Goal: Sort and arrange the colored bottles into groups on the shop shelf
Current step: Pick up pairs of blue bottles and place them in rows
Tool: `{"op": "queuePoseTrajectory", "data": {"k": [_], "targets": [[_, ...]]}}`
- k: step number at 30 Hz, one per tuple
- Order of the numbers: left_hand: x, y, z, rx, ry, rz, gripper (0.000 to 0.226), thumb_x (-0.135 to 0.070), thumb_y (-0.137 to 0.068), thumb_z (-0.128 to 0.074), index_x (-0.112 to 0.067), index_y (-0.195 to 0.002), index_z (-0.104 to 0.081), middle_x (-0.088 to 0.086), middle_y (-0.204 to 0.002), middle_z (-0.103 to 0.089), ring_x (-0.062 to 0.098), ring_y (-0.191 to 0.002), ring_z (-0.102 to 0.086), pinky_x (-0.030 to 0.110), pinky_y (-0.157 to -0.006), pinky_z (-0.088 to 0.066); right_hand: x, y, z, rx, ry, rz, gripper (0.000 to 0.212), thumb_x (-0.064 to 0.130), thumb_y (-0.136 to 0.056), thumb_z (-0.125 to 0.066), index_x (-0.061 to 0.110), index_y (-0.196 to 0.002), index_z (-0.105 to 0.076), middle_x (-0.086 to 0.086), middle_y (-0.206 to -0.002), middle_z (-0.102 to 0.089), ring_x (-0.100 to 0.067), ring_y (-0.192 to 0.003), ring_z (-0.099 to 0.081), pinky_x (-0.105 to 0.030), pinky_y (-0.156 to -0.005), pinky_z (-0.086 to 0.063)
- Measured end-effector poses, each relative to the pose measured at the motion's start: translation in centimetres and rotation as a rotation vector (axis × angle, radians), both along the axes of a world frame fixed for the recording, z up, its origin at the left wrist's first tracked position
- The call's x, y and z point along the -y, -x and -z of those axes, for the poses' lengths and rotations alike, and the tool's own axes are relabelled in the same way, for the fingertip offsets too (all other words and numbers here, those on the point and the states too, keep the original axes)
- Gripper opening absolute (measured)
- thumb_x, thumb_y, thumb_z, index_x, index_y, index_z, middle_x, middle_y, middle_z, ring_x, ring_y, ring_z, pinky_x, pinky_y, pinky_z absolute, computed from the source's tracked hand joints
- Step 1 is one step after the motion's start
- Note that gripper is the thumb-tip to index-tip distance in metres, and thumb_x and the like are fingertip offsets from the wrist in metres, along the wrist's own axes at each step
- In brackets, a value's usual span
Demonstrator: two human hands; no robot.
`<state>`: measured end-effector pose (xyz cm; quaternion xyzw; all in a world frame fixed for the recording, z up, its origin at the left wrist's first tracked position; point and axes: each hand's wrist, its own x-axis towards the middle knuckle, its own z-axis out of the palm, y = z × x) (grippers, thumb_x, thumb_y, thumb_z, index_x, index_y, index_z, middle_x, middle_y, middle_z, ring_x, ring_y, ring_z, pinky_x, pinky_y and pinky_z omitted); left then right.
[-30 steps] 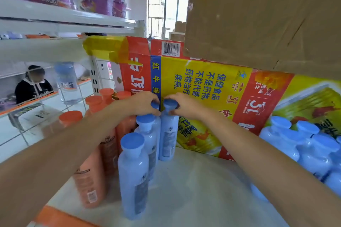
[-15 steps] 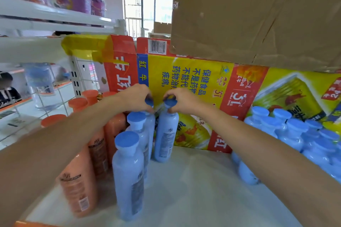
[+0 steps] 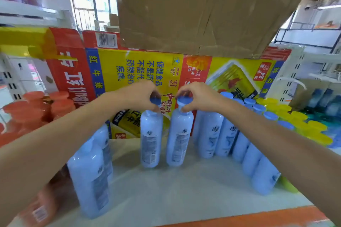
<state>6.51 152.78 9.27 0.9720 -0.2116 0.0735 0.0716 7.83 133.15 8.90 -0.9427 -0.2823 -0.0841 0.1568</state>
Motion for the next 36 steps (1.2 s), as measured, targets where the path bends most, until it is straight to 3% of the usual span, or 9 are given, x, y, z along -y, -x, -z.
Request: {"op": "queuePoseTrajectory", "data": {"k": [7, 13, 23, 27, 30, 32, 35, 36], "targets": [[7.3, 0.1, 0.6, -0.03, -0.001, 0.153, 0.045, -0.036, -0.077, -0.071, -0.015, -0.115, -0.061, 0.0, -0.11, -0.061, 0.009, -0.085, -0.047, 0.017, -0.061, -0.032, 7.4, 2.1, 0.4, -0.095, 0.01, 0.094, 0.034, 0.019, -0.074, -0.075, 0.018, -0.107, -0.065, 0.002, -0.099, -0.059, -0.01, -0.092, -0.053, -0.011, -0.061, -0.033], [12.2, -0.3, 1.0, -0.081, 0.013, 0.255, 0.042, -0.034, -0.075, -0.072, -0.017, -0.112, -0.062, -0.002, -0.11, -0.064, 0.008, -0.086, -0.051, 0.018, -0.072, -0.036, 12.2, 2.5, 0.7, -0.102, 0.044, 0.104, 0.036, 0.019, -0.073, -0.076, 0.018, -0.108, -0.066, 0.004, -0.095, -0.054, -0.007, -0.087, -0.049, -0.006, -0.058, -0.033], [15.7, -1.4, 2.0, -0.083, 0.009, 0.208, 0.042, -0.038, -0.076, -0.069, -0.022, -0.114, -0.061, -0.005, -0.108, -0.061, 0.006, -0.086, -0.048, 0.018, -0.073, -0.035, 15.8, -0.7, 2.6, -0.14, -0.015, -0.019, 0.036, 0.021, -0.07, -0.077, 0.022, -0.104, -0.065, 0.002, -0.109, -0.064, -0.002, -0.087, -0.049, -0.022, -0.068, -0.038], [15.9, -0.9, 2.5, -0.101, 0.141, 0.135, 0.039, -0.031, -0.076, -0.072, -0.021, -0.112, -0.063, -0.011, -0.101, -0.058, 0.004, -0.087, -0.048, 0.007, -0.066, -0.036, 16.7, -1.5, 3.2, -0.14, -0.036, -0.097, 0.035, 0.02, -0.072, -0.075, 0.022, -0.106, -0.064, 0.001, -0.107, -0.063, -0.003, -0.088, -0.047, -0.027, -0.073, -0.041], [15.8, -0.3, 2.8, -0.106, 0.248, 0.085, 0.039, -0.026, -0.073, -0.075, -0.02, -0.11, -0.065, -0.021, -0.087, -0.051, -0.002, -0.074, -0.047, -0.001, -0.064, -0.034, 17.3, -1.9, 3.5, -0.105, -0.038, -0.142, 0.035, 0.02, -0.073, -0.074, 0.025, -0.106, -0.064, 0.001, -0.104, -0.062, -0.001, -0.086, -0.047, -0.029, -0.075, -0.043], [15.9, 0.1, 2.9, -0.113, 0.272, 0.066, 0.039, -0.025, -0.072, -0.076, -0.023, -0.109, -0.065, -0.022, -0.084, -0.046, -0.002, -0.075, -0.047, 0.005, -0.067, -0.037, 17.7, -1.9, 3.6, -0.115, -0.042, -0.194, 0.035, 0.019, -0.073, -0.073, 0.031, -0.104, -0.064, 0.0, -0.097, -0.059, 0.003, -0.077, -0.047, -0.025, -0.068, -0.039], [16.0, 0.5, 2.9, -0.114, 0.268, 0.056, 0.04, -0.024, -0.072, -0.076, -0.023, -0.11, -0.065, -0.01, -0.092, -0.054, 0.01, -0.087, -0.051, 0.019, -0.082, -0.043, 17.9, -1.7, 3.2, -0.175, -0.008, -0.285, 0.038, 0.012, -0.073, -0.071, 0.038, -0.097, -0.058, 0.004, -0.089, -0.054, 0.0, -0.068, -0.044, -0.016, -0.059, -0.031], [16.1, 0.6, 2.9, -0.11, 0.269, 0.059, 0.04, -0.023, -0.072, -0.076, -0.023, -0.11, -0.065, -0.008, -0.095, -0.055, 0.011, -0.089, -0.051, 0.016, -0.082, -0.042, 17.9, -1.6, 3.0, -0.187, 0.015, -0.31, 0.039, 0.01, -0.074, -0.071, 0.038, -0.097, -0.057, 0.007, -0.09, -0.054, 0.0, -0.07, -0.044, -0.015, -0.06, -0.032]]}}
